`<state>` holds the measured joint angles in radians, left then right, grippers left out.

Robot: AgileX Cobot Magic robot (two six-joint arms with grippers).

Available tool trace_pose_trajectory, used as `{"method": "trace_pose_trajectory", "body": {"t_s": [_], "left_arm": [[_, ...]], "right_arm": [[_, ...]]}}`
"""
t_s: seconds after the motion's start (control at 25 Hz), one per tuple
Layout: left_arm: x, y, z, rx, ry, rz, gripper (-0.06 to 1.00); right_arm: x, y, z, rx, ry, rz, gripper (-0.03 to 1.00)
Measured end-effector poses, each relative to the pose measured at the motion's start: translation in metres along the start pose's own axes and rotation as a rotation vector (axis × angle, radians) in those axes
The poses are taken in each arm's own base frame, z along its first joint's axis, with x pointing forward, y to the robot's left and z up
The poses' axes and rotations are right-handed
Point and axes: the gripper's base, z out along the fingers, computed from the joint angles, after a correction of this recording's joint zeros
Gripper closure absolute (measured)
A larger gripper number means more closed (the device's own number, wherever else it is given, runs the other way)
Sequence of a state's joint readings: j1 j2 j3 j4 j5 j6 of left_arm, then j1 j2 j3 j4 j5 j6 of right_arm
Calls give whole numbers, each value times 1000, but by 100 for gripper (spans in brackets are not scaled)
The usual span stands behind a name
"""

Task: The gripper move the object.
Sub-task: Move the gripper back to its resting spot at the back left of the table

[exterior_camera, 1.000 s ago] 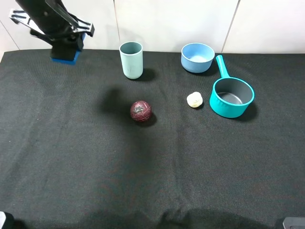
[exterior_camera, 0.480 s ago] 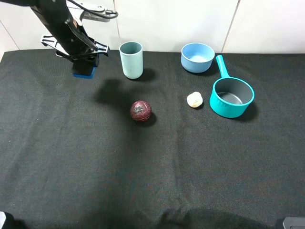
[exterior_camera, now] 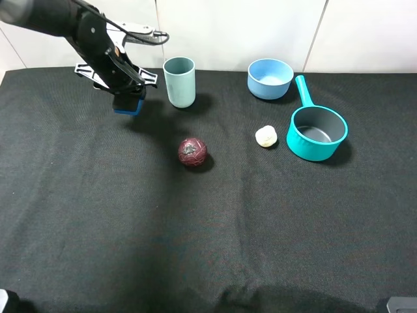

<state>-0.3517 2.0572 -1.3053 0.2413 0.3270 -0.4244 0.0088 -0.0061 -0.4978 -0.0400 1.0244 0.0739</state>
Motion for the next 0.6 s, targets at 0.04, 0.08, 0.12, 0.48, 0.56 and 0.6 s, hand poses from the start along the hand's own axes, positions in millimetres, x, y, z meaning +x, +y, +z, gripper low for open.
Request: {"method": "trace_pose_trajectory", "body": {"t_s": [0.04, 0.08, 0.12, 0.48, 0.56, 0.6], "left_arm": [[0, 1, 3, 3, -6, -2, 31], [0, 1, 5, 6, -12, -2, 31], [0, 1, 8, 8, -12, -2, 31], [0, 12, 22, 9, -31, -26, 31], [0, 14, 24, 9, -36, -31, 31], [0, 16, 25, 8, -36, -35, 31]], "right_arm": [[0, 0, 0, 0, 0, 0, 27], [0, 0, 0, 0, 0, 0, 27], [0, 0, 0, 1, 0, -1, 27], [0, 0, 0, 1, 0, -1, 27], [0, 0, 0, 1, 0, -1, 27], [0, 0, 0, 1, 0, -1, 27]]}}
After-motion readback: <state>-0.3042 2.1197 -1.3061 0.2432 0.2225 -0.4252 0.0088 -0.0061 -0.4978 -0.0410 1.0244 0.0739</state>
